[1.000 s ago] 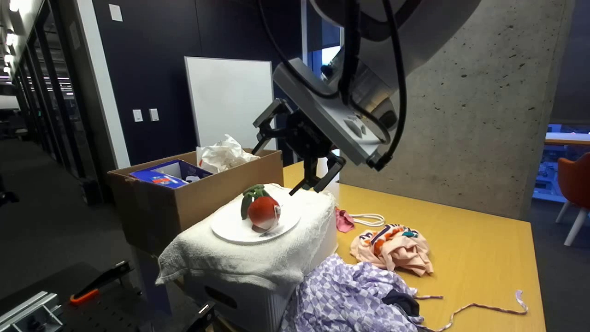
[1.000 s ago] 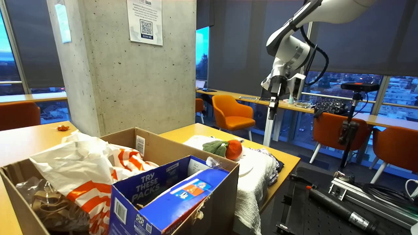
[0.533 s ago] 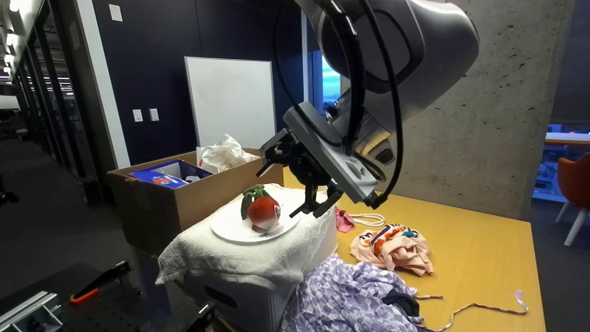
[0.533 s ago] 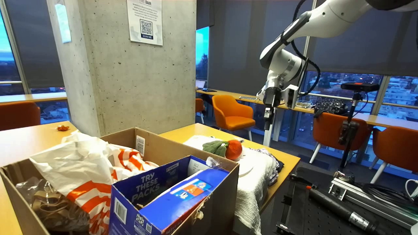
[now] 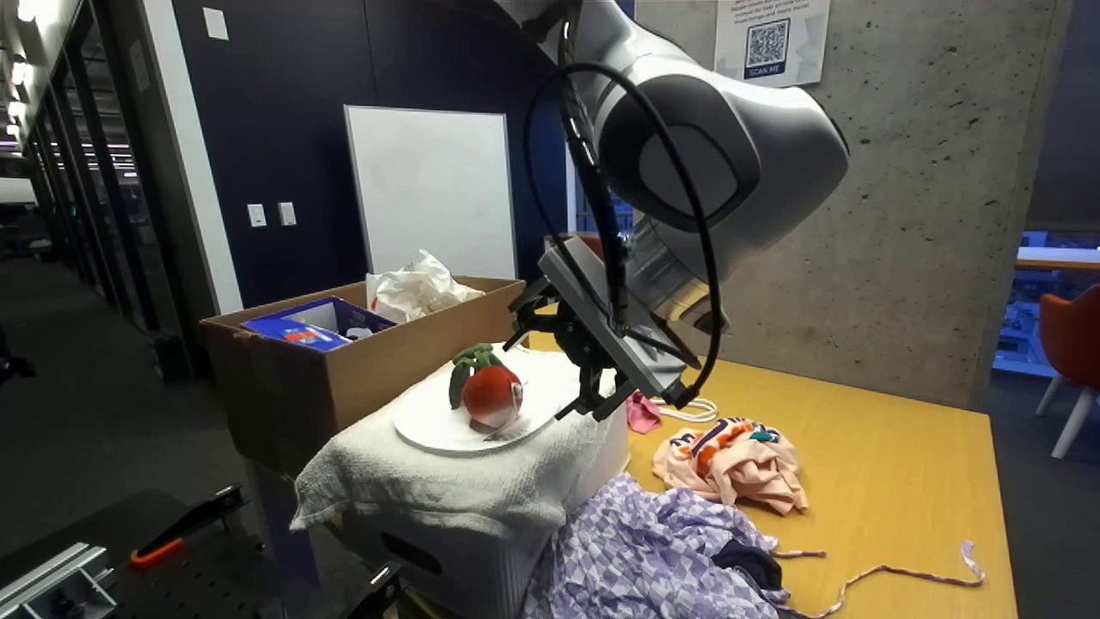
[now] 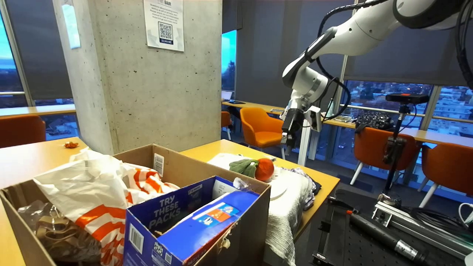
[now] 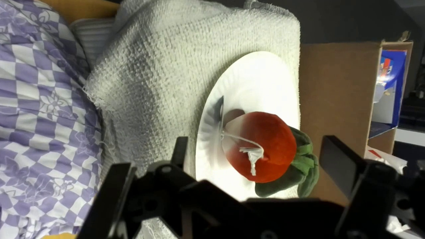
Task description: Pick up the white disposable plate and put it on the cardboard box
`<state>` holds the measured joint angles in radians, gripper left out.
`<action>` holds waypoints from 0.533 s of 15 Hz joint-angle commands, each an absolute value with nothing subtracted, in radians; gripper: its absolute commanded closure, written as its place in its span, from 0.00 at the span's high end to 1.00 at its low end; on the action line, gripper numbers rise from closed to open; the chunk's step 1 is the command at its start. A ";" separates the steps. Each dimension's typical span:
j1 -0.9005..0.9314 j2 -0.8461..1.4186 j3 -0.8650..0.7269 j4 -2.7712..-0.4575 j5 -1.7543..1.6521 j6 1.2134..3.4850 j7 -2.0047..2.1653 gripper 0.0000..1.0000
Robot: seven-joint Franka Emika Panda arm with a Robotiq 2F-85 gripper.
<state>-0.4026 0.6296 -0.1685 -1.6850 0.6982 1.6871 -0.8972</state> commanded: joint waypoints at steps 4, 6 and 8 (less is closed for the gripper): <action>-0.415 0.751 -0.090 -1.589 0.731 1.737 -0.819 1.00; -0.421 0.779 -0.074 -1.557 0.744 1.728 -0.800 1.00; -0.424 0.802 -0.066 -1.528 0.755 1.724 -0.781 1.00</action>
